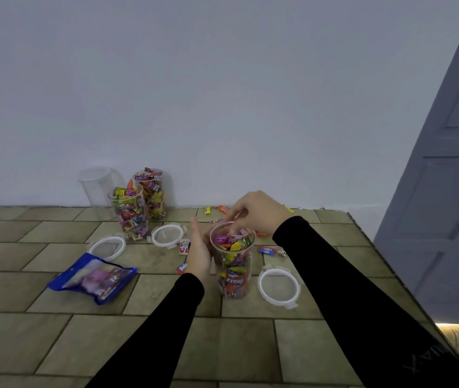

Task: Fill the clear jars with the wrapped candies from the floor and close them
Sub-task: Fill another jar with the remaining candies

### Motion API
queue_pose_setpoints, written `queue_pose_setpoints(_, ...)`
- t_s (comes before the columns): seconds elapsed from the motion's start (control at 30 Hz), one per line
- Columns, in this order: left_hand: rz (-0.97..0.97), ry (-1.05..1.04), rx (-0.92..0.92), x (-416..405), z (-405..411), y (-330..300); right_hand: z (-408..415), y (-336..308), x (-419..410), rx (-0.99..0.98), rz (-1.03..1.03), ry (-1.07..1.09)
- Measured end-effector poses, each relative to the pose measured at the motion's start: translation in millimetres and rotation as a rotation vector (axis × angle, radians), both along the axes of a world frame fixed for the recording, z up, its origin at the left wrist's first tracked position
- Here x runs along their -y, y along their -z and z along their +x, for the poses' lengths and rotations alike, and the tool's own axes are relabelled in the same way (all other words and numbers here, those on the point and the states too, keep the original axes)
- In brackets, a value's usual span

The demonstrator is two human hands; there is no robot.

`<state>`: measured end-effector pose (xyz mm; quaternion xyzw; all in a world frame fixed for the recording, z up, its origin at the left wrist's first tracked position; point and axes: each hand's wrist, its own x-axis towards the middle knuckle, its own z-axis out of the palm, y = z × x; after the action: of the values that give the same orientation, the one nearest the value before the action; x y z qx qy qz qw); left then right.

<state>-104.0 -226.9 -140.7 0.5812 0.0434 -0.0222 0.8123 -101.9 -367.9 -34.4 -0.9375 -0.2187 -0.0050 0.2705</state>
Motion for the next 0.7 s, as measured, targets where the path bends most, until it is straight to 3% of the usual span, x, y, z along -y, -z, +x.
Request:
queue_pose_setpoints(0.1, 0.094, -0.038, 0.020, -4.1, 11.0, -4.0, 9.5, 8.2, 9.9, 0.070, 0.189, 0.102)
queue_pose_setpoints(0.23, 0.349, 0.007, 0.112, -10.6, 30.9, -12.0, 26.1, 34.5, 23.9, 0.115, 0.247, 0.252)
queue_pose_setpoints(0.47, 0.633, 0.077, 0.104, -11.8, 82.7, -0.8, 73.5, 93.4, 43.6, -0.013, 0.127, 0.429)
queue_pose_setpoints(0.7, 1.250, 0.145, 0.049, -8.6, 135.7, 28.0, 120.4, 123.8, 53.8, -0.033, -0.046, 0.479)
